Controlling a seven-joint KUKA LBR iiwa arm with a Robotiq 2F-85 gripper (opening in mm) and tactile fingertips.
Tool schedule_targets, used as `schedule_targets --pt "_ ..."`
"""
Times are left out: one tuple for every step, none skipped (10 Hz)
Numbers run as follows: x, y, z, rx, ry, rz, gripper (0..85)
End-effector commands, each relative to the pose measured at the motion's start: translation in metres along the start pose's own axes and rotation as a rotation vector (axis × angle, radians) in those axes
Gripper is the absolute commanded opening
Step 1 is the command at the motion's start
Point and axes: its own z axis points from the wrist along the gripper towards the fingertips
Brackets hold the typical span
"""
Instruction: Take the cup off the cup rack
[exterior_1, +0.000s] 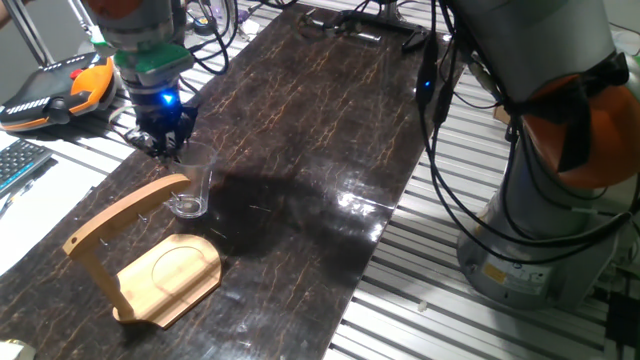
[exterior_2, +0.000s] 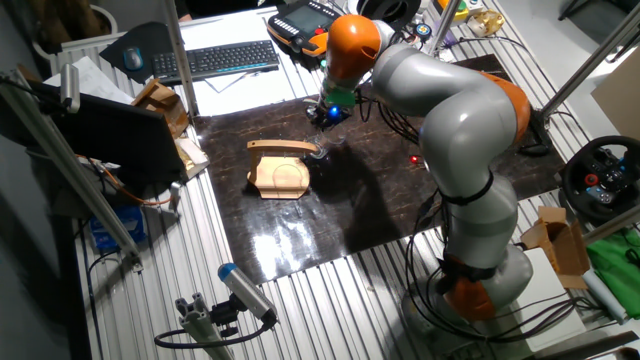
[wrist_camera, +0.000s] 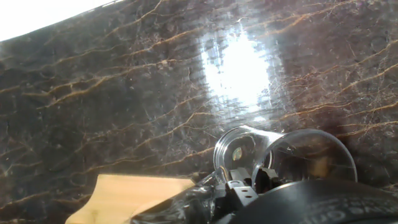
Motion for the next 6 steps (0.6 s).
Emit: schedule_targets --pt "0.0 0.003 -0.002 -0.001 0.003 0.009 17.3" --pt "0.001 0.009 -0.005 0.001 0.008 0.021 17.3" --pt "0.001 0.013 -0.007 0.004 0.007 0.027 17.3" --pt "0.002 0.016 -0.009 0.004 0.013 0.037 17.3" --pt "0.004 0.017 -0.012 -0.008 0.029 0.04 17.3" --pt "0.006 0.017 -0.016 -0.028 0.048 0.032 16.3"
